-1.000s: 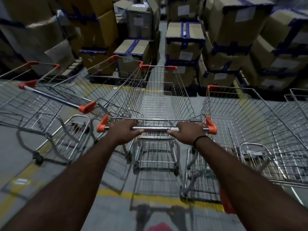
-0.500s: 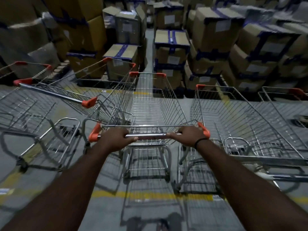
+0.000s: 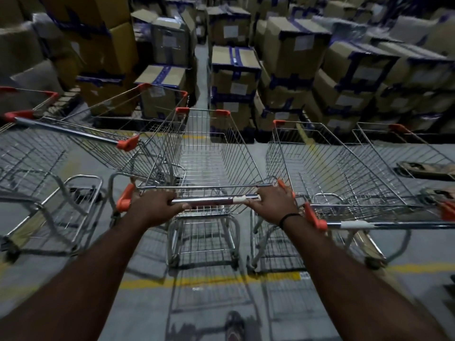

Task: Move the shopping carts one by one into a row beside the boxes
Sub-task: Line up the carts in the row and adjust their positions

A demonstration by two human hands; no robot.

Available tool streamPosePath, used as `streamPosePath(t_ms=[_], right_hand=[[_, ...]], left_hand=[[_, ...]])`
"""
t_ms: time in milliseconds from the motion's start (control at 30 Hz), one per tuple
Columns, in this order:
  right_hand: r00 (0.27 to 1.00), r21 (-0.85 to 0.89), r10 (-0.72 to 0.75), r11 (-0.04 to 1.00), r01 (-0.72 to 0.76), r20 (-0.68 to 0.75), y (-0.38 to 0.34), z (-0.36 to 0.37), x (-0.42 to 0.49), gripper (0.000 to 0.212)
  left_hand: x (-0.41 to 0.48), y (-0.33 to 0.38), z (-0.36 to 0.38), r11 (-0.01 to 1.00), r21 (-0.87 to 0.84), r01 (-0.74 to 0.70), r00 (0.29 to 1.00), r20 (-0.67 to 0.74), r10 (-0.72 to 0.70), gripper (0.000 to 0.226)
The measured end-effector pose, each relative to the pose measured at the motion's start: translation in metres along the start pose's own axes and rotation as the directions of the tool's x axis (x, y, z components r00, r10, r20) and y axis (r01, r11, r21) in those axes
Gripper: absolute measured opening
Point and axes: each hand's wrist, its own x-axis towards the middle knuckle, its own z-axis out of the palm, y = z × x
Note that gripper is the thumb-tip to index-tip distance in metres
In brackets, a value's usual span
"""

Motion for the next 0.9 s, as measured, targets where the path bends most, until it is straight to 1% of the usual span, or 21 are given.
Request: streamPosePath(t_ms=[67,133,200,300,433,567,767,900], right_hand=[[1.0,0.001,0.0,1.0,0.0,0.004,-0.002,-0.001,-0.007,0.067],[1.0,-0.002,0.007,1.0,-0.007,0.007,-0.003,0.0,-0.013,0.066],[1.0,-0.006,0.013,1.0,-0.013,0.005,-0.002,0.001,-0.017,0.07],[1.0,0.037,0.015,0.999,-0.015,0.014,0.002,0.002,-0.023,0.072],[1.0,0.091,0.017,0.996,-0.019,0.021,0.006,-0.003,-0.037,0.067],[0.999,0.07,0.024,0.997,-0.026,0.029,0.009,-0.007,-0.05,0.059],[1.0,0.06,0.008,0.998,-0.009,0.01,0.012,-0.001,-0.067,0.063],[1.0,0.05,-0.005,0.999,0.004,0.003,0.015,0.004,-0.076,0.071]], left_hand=[[-0.006,0.0,-0.004,1.0,0.029,-0.009,1.0,0.02,0.009,0.067],[-0.012,0.003,-0.008,1.0,0.014,-0.021,0.999,0.042,0.02,0.059],[-0.016,0.004,-0.009,1.0,-0.009,-0.016,0.997,0.069,0.016,0.06],[-0.022,0.005,-0.008,1.0,-0.025,-0.015,0.995,0.099,0.018,0.06],[-0.035,0.015,-0.011,0.999,-0.032,-0.026,0.993,0.114,0.03,0.048],[-0.046,0.025,-0.01,1.0,0.001,-0.031,0.991,0.129,0.03,0.044],[-0.061,0.028,-0.005,0.999,-0.047,-0.013,0.988,0.152,0.02,0.045],[-0.071,0.031,-0.002,0.999,-0.029,-0.013,0.99,0.143,0.017,0.058]])
